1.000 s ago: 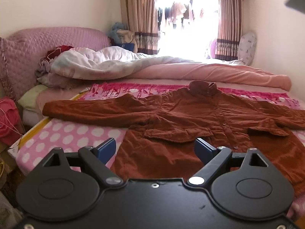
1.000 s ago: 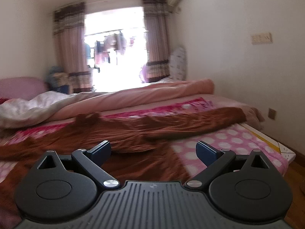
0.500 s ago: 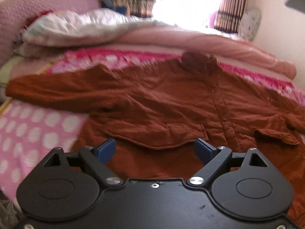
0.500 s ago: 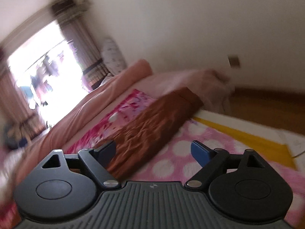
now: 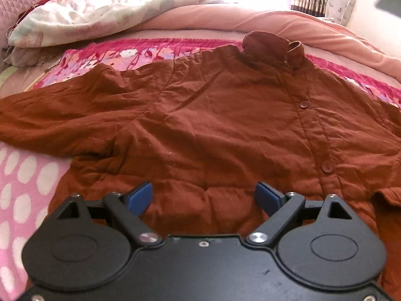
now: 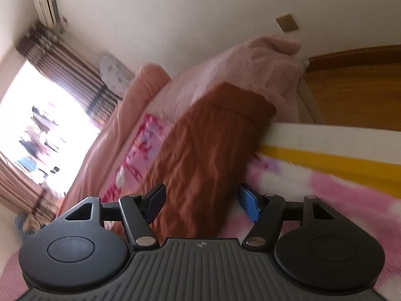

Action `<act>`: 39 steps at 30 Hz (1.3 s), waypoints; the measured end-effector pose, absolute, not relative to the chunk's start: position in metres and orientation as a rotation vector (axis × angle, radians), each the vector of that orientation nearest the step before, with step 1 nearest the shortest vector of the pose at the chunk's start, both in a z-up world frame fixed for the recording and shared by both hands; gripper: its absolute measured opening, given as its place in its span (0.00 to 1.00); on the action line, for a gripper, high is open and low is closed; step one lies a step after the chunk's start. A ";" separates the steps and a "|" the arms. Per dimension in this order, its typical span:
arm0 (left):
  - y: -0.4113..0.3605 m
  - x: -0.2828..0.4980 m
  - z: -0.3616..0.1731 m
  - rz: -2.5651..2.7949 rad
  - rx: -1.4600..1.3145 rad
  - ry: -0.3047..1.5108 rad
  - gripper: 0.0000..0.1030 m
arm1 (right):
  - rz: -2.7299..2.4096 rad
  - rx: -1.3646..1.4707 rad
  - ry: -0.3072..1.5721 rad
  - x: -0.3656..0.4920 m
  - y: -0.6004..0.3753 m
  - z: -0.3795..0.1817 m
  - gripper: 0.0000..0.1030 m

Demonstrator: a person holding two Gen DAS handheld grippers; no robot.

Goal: Fold large clothes
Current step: 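Lower the right tool onto the jacket sleeve cuff and close it, then carry the held sleeve with the right tool across the jacket front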

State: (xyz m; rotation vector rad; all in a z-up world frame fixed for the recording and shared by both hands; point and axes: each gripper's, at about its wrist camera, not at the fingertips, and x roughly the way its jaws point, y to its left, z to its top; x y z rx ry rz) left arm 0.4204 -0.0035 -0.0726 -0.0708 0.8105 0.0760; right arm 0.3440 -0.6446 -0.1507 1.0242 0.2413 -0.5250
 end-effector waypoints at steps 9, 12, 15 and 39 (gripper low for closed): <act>-0.004 0.440 -0.074 0.074 -0.058 0.836 0.89 | -0.579 0.924 0.229 0.354 -0.645 -0.140 0.08; -0.004 0.442 -0.067 0.059 -0.041 0.835 0.89 | -0.584 0.800 0.229 0.356 -0.631 -0.114 0.07; 0.000 0.449 -0.060 0.145 0.032 0.793 0.89 | -0.554 0.647 0.222 0.358 -0.607 -0.074 0.07; 0.079 0.482 -0.082 0.345 -0.066 0.691 0.89 | 0.178 0.065 0.410 0.458 -0.209 0.022 0.07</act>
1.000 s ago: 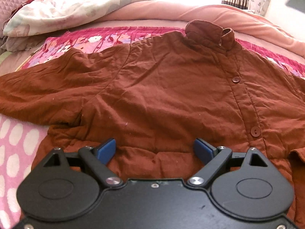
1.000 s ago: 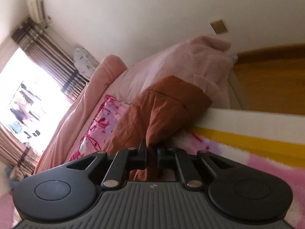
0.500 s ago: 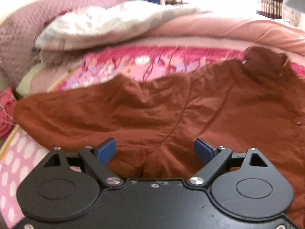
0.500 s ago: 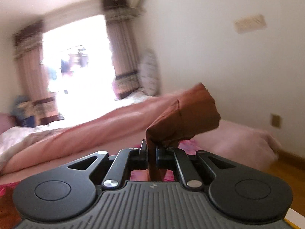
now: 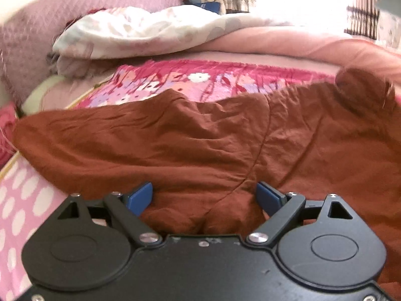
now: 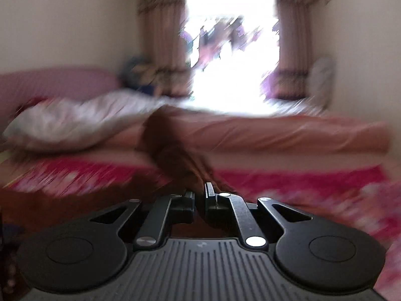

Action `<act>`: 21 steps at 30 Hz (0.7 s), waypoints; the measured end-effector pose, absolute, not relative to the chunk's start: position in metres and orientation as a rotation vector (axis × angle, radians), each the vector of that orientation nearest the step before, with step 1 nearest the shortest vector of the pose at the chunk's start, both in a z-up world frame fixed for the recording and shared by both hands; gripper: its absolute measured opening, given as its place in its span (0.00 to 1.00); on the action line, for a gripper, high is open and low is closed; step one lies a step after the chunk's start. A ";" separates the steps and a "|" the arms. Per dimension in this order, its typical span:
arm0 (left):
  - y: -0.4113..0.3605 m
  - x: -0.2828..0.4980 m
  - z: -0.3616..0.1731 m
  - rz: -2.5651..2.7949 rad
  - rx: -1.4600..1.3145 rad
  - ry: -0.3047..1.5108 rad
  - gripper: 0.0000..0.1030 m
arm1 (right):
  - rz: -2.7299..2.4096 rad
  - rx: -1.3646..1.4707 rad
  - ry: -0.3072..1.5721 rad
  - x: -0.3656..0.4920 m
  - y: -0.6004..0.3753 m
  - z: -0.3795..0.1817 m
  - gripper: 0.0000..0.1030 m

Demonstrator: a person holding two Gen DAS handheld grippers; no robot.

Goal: Fold large clothes
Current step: 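Carry the held sleeve with the right tool across the jacket front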

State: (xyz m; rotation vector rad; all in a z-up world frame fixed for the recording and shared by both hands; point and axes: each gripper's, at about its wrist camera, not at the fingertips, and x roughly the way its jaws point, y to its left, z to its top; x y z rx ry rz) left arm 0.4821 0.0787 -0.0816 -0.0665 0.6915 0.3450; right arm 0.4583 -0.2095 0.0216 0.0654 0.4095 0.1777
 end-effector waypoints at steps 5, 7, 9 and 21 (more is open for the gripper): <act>0.098 0.475 -0.074 0.267 -0.111 0.767 0.89 | 0.245 0.116 0.610 0.483 -0.166 -0.021 0.15; 0.100 0.476 -0.071 0.238 -0.137 0.799 0.89 | 0.240 0.146 0.699 0.487 -0.172 -0.029 0.21; 0.098 0.476 -0.061 0.188 -0.172 0.794 0.89 | 0.233 0.149 0.710 0.478 -0.172 -0.028 0.27; -0.016 0.510 -0.018 -0.180 -0.085 0.820 0.89 | 0.118 0.139 0.620 0.421 -0.269 0.042 0.65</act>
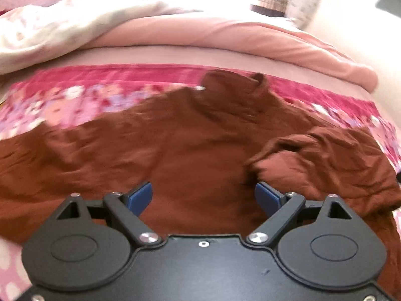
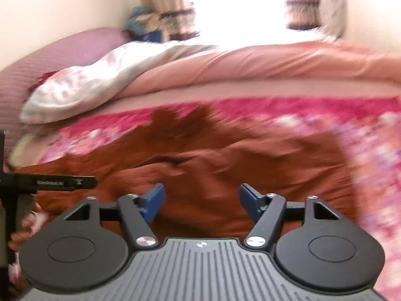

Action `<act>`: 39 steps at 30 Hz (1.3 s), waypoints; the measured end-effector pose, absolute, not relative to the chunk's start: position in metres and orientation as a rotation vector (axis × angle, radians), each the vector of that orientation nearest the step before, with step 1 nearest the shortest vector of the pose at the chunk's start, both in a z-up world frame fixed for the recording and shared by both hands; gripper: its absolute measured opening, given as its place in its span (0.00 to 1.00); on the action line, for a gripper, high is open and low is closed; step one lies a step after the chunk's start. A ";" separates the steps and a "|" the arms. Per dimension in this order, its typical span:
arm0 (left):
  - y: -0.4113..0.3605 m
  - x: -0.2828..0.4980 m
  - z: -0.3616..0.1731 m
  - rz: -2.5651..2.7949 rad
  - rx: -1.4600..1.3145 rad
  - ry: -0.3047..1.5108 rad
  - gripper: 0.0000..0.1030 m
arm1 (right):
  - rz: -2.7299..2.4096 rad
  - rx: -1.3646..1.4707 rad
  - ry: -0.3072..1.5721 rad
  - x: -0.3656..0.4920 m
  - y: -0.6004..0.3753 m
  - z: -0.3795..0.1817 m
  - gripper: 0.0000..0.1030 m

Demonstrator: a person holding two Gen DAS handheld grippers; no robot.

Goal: Fold large clothes
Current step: 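Carry the held sleeve with the right tool across the jacket front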

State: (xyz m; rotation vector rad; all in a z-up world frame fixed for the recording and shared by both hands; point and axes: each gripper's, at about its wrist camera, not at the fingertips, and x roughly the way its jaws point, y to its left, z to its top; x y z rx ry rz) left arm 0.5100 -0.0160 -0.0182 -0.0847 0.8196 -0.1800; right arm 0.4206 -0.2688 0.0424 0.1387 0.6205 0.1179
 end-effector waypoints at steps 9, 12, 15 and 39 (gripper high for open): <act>-0.051 0.522 -0.023 -0.239 -0.100 0.816 0.87 | -0.022 0.197 0.720 0.432 -0.353 -0.012 0.15; -0.042 0.525 -0.012 -0.282 -0.176 0.847 0.87 | 0.009 0.200 0.753 0.438 -0.352 -0.030 0.15; -0.037 0.527 -0.002 -0.303 -0.221 0.864 0.87 | 0.050 0.187 0.768 0.441 -0.353 -0.039 0.15; -0.055 0.539 -0.030 -0.324 -0.204 0.918 0.09 | 0.095 0.188 0.767 0.440 -0.349 -0.041 0.21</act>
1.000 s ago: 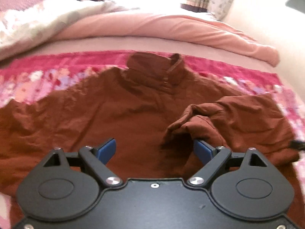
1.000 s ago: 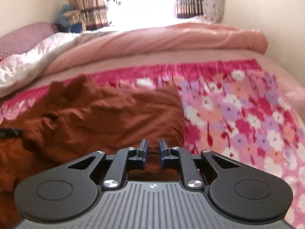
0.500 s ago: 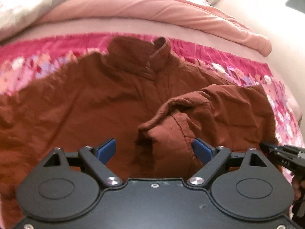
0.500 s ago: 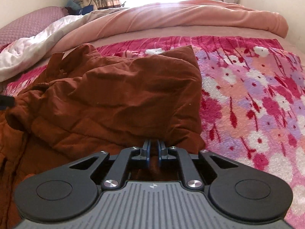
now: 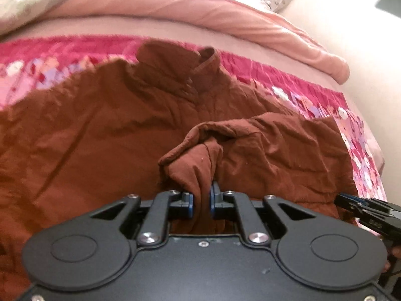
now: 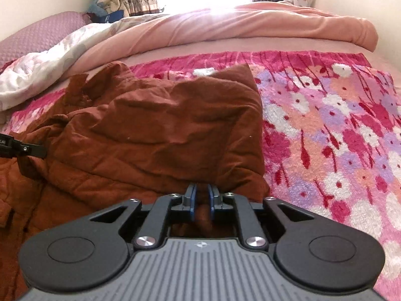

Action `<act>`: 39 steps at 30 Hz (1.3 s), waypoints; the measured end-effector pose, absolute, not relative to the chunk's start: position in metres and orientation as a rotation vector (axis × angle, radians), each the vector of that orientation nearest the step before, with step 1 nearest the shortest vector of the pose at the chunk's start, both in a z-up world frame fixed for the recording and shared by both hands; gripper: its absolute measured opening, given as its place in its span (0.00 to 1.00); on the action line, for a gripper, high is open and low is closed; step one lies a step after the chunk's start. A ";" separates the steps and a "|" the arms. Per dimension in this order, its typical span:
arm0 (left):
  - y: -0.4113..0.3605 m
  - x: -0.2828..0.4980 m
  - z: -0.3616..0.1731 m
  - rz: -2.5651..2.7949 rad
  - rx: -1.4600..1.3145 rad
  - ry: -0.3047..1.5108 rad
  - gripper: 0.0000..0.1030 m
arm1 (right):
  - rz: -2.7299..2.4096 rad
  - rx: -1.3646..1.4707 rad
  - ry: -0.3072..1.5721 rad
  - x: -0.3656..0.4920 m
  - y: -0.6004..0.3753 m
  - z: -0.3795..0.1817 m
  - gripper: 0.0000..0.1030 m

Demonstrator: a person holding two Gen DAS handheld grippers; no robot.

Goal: Fold large clothes
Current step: 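Carry the held sleeve with the right tool across the jacket front, then open the right tool to release the sleeve on the jacket front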

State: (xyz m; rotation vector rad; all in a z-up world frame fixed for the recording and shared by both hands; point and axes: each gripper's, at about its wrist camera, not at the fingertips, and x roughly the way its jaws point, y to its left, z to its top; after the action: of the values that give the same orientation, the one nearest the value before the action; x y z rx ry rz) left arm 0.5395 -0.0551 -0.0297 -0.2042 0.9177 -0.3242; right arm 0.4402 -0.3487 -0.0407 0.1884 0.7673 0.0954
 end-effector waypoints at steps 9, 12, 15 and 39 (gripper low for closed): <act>0.008 0.525 -0.007 -0.187 -0.142 0.837 0.09 | 0.092 0.134 0.672 0.430 -0.336 -0.001 0.47; 0.011 0.531 -0.037 -0.180 -0.118 0.927 0.15 | 0.115 0.135 0.722 0.443 -0.326 -0.013 0.39; 0.012 0.527 -0.056 -0.152 -0.093 0.941 0.42 | 0.116 0.129 0.793 0.457 -0.316 -0.036 0.21; 0.021 0.530 -0.038 -0.216 -0.175 0.936 0.15 | 0.138 0.350 0.787 0.396 -0.357 -0.023 0.38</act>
State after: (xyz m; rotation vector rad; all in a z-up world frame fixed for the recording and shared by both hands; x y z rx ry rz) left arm 0.5298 0.0210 -0.0385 -0.1748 0.9364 -0.2155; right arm 0.3960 -0.3573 -0.0231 0.3500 0.7874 0.1376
